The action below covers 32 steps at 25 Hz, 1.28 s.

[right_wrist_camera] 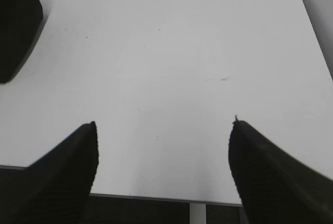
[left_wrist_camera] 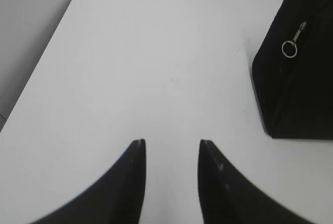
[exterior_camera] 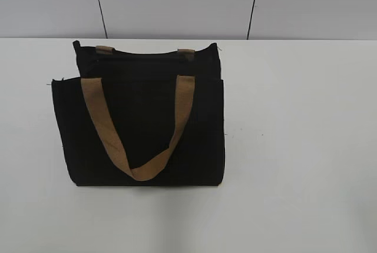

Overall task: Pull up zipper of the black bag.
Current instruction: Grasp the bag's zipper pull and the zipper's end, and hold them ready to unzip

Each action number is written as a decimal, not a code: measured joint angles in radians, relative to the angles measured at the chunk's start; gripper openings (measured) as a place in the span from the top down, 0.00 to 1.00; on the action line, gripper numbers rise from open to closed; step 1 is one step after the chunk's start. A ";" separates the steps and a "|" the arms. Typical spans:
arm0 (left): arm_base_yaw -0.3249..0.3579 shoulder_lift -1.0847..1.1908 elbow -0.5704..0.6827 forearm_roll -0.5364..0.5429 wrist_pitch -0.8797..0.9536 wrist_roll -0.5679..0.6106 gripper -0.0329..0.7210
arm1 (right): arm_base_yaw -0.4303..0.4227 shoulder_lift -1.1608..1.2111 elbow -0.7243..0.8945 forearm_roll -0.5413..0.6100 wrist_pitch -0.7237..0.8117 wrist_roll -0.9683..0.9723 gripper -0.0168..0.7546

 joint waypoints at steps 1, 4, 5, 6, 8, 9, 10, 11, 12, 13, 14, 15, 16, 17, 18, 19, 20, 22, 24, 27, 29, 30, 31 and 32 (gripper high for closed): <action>0.000 0.000 0.000 0.000 0.000 0.000 0.62 | 0.000 0.000 0.000 0.000 0.000 0.000 0.21; 0.000 0.000 0.000 0.000 0.000 0.000 0.62 | 0.000 0.000 0.000 0.000 0.000 0.000 0.21; 0.000 0.000 0.000 0.000 0.000 0.000 0.62 | 0.000 0.000 0.000 0.000 0.000 0.000 0.21; 0.000 0.000 0.000 0.000 0.000 0.000 0.62 | 0.000 0.000 0.000 0.000 0.000 0.000 0.21; 0.000 0.000 0.000 0.000 0.000 0.000 0.62 | 0.000 0.000 0.000 0.000 0.000 0.000 0.21; 0.000 0.000 0.000 0.000 0.000 0.000 0.62 | 0.000 0.000 0.000 0.000 0.000 0.000 0.21; 0.000 0.000 0.000 0.000 0.000 0.000 0.62 | 0.000 0.000 0.000 0.000 0.000 0.000 0.21; 0.000 0.000 0.000 0.000 0.000 0.000 0.62 | 0.000 0.000 0.000 0.000 0.000 0.000 0.21; 0.000 0.000 0.000 0.000 0.000 0.000 0.62 | 0.000 0.000 0.000 0.000 0.000 0.000 0.21; 0.000 0.000 0.000 0.000 0.000 0.000 0.62 | 0.000 0.000 0.000 0.000 0.000 0.000 0.21; 0.000 0.000 0.000 0.000 0.000 0.000 0.62 | 0.000 0.000 0.000 0.000 0.000 0.000 0.21; 0.000 0.000 0.000 0.000 0.000 0.000 0.62 | 0.000 0.000 0.000 0.000 0.000 0.000 0.21; 0.000 0.000 0.000 0.000 0.000 0.000 0.62 | 0.000 0.000 0.000 0.000 0.000 0.000 0.21; 0.000 0.000 0.000 0.000 0.000 0.000 0.62 | 0.000 0.000 0.000 0.000 0.000 0.000 0.21; 0.000 0.000 0.000 0.000 0.000 0.000 0.62 | 0.000 0.000 0.000 0.000 0.000 0.000 0.21; 0.000 0.000 0.000 0.000 0.000 0.000 0.62 | 0.000 0.000 0.000 0.000 0.000 0.000 0.21; 0.000 0.000 0.000 0.000 0.000 0.000 0.62 | 0.000 0.000 0.000 0.000 0.000 0.000 0.21; 0.000 0.000 0.000 0.000 0.000 0.000 0.63 | 0.000 0.000 0.000 0.000 0.000 0.000 0.21; 0.000 0.000 0.000 -0.007 0.000 -0.001 0.62 | 0.000 0.000 0.000 0.000 0.000 0.000 0.21; 0.000 0.003 -0.021 -0.042 -0.035 -0.001 0.49 | 0.000 0.000 0.000 0.000 0.000 0.000 0.21; 0.000 0.010 -0.030 -0.049 -0.105 -0.002 0.35 | 0.000 0.000 0.000 0.000 0.000 0.000 0.21; 0.000 0.018 -0.032 -0.049 -0.153 -0.003 0.28 | 0.000 0.000 0.000 0.000 0.000 0.000 0.21; 0.000 0.028 -0.032 -0.048 -0.205 -0.003 0.24 | 0.000 0.000 0.000 0.000 0.000 0.000 0.21; 0.000 0.042 -0.032 -0.047 -0.256 -0.003 0.22 | 0.000 0.000 0.000 0.000 0.000 0.000 0.21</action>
